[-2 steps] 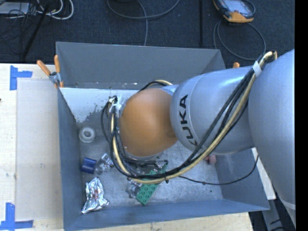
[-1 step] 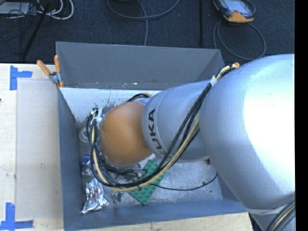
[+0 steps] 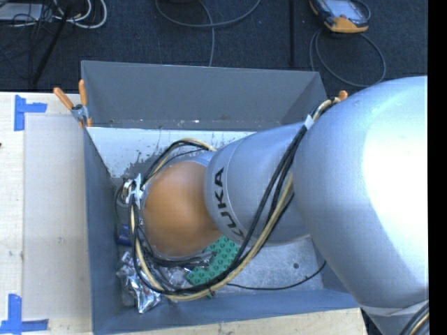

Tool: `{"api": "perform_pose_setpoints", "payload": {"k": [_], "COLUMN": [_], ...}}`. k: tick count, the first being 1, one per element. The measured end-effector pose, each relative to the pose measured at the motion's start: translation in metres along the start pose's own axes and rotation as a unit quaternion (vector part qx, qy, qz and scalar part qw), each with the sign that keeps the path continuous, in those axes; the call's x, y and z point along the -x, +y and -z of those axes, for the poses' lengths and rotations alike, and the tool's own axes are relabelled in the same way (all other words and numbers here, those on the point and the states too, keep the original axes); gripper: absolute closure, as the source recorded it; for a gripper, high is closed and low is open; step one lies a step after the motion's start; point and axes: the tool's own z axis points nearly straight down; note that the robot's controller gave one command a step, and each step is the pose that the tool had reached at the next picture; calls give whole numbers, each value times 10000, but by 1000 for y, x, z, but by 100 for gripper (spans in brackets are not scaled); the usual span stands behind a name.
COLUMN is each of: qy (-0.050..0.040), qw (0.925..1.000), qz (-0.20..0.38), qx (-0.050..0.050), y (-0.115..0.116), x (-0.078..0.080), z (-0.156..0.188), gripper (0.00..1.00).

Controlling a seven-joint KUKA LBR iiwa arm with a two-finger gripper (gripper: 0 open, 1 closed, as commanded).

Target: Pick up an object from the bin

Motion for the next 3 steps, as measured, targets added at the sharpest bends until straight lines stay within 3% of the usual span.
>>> {"api": "perform_pose_setpoints", "payload": {"k": [1, 2, 3], "qy": [-8, 11, -13], "qw": [9981, 9838, 9841], "qz": [-618, 1794, 1778], "qx": [14, 1, 14], "y": [-21, 8, 9], "x": [-5, -1, 1], "z": [32, -1, -1], "gripper": [0, 0, 100]}}
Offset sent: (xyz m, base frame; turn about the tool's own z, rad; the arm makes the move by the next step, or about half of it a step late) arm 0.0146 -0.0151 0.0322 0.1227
